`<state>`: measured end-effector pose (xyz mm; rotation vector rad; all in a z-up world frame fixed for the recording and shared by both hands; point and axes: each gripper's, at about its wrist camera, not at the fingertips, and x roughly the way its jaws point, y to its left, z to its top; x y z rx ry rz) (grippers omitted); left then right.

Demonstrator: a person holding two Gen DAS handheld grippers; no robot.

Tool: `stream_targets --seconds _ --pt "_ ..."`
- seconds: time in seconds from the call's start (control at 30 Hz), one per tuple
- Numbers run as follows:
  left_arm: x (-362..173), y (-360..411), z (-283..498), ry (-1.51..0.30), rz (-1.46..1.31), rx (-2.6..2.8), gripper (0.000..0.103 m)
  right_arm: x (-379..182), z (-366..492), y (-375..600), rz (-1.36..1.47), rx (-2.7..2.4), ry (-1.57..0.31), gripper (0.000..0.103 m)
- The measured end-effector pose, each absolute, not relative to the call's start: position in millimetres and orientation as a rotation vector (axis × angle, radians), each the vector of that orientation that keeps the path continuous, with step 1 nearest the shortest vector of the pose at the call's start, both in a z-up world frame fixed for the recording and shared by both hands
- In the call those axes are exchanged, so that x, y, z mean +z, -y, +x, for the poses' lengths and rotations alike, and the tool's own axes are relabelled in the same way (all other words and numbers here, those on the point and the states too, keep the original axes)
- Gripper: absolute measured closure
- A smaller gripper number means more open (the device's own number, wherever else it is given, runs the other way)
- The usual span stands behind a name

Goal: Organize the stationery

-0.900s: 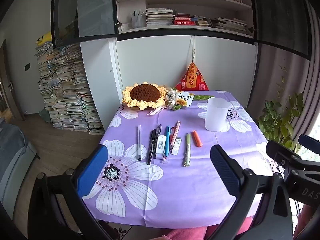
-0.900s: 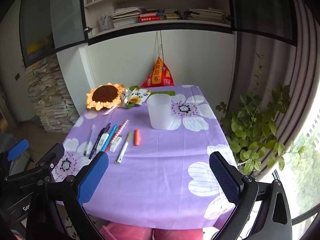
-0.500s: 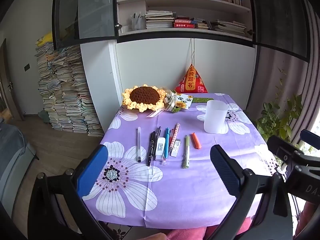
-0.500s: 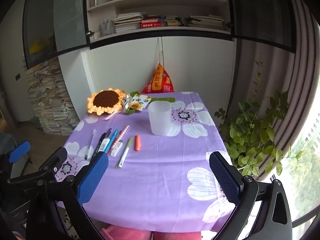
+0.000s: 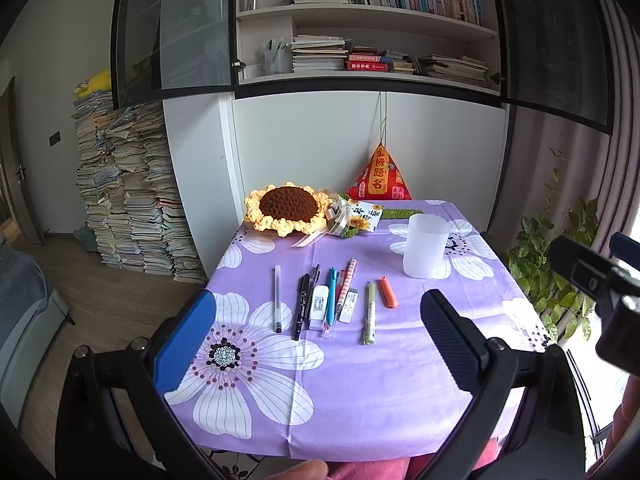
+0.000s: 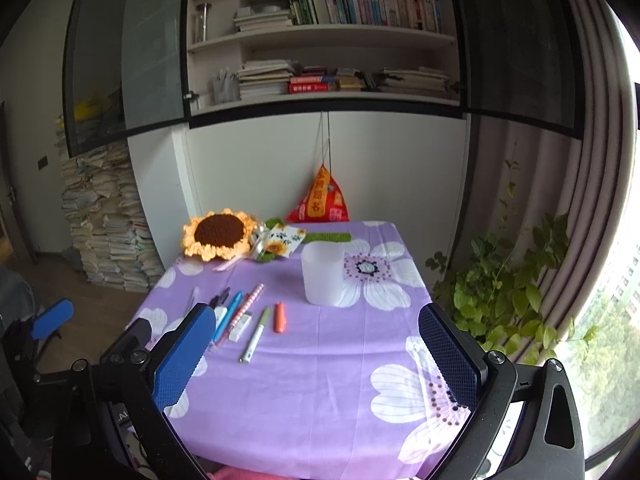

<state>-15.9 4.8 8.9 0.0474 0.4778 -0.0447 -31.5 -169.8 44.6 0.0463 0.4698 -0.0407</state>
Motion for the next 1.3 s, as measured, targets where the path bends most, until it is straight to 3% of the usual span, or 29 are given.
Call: stream_targets --seconds 0.63,1.3 --pt "35.2 -3.6 -53.5 -0.233 0.041 -0.047 0.001 60.4 -58.4 163.7 0.014 0.004 -0.301 0.002" --pt "24.7 -4.1 -35.2 -0.296 0.042 -0.054 0.001 57.0 -51.1 164.7 0.01 -0.012 -0.3 0.002"
